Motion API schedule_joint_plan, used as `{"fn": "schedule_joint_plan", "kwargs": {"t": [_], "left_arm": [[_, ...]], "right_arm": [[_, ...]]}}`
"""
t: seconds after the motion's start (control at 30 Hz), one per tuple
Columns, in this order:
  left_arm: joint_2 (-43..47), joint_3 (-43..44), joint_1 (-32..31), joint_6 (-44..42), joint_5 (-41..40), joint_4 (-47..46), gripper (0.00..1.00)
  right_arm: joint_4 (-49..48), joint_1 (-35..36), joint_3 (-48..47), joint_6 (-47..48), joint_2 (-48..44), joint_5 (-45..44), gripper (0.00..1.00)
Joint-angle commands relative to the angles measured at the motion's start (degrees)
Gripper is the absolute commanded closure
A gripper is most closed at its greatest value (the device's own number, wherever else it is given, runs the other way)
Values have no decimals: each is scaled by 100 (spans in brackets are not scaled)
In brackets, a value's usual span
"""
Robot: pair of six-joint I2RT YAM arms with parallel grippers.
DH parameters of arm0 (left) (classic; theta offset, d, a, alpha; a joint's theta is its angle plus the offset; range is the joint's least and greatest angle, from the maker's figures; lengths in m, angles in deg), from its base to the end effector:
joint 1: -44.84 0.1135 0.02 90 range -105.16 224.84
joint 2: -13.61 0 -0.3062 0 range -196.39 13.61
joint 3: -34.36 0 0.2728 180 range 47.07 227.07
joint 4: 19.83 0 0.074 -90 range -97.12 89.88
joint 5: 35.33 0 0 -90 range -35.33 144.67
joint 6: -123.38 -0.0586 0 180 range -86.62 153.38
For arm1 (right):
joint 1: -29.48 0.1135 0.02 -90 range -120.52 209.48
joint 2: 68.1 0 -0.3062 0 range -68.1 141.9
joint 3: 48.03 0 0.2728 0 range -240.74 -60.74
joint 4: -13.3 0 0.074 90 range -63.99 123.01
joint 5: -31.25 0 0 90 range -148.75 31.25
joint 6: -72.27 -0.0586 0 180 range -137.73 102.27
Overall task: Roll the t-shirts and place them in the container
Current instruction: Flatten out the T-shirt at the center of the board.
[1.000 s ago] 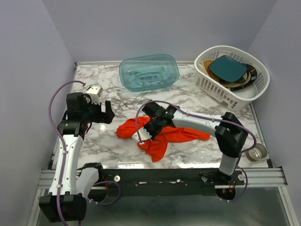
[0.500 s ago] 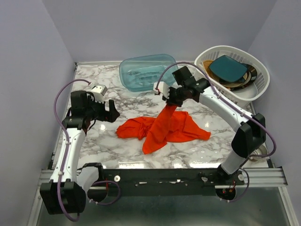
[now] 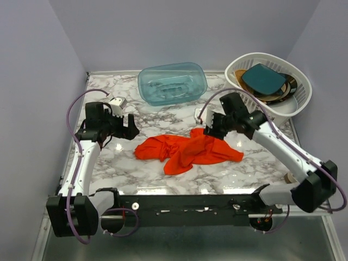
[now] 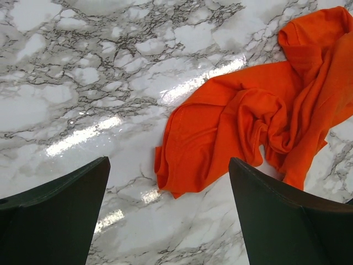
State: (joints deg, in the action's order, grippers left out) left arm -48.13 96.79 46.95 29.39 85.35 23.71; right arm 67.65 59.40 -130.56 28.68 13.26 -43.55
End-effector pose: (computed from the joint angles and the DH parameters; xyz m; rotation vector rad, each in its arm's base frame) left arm 0.2399 -0.0211 0.3019 0.3046 2.2333 -0.5611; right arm 0.2740 0.1754 0.3173 -1.6076 1.8685 0.2076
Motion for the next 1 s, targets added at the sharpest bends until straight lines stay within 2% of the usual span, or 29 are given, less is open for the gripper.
{"fn": "schedule_joint_plan", "kwargs": {"t": [0.0, 0.13, 0.27, 0.4, 0.6, 0.97], "left_arm": [[82, 153, -26, -216, 17, -51, 3], [162, 135, -35, -357, -114, -7, 3], [284, 74, -26, -445, -228, 11, 2], [329, -14, -26, -515, -325, 37, 2], [399, -41, -9, -559, -369, 107, 2], [539, -164, 228, -524, -378, 151, 2]], "right_arm": [[160, 997, 1390, 1823, -998, 897, 42], [-446, 1841, 2314, 2555, -1333, 1055, 45], [-1289, 2089, 2789, 3363, -1185, 1274, 47], [-1492, 2177, 2781, 4216, -710, 1476, 49], [-1783, 2221, 2676, 4989, -86, 1653, 52], [-1818, 2203, 2561, 5378, 503, 1477, 55]]}}
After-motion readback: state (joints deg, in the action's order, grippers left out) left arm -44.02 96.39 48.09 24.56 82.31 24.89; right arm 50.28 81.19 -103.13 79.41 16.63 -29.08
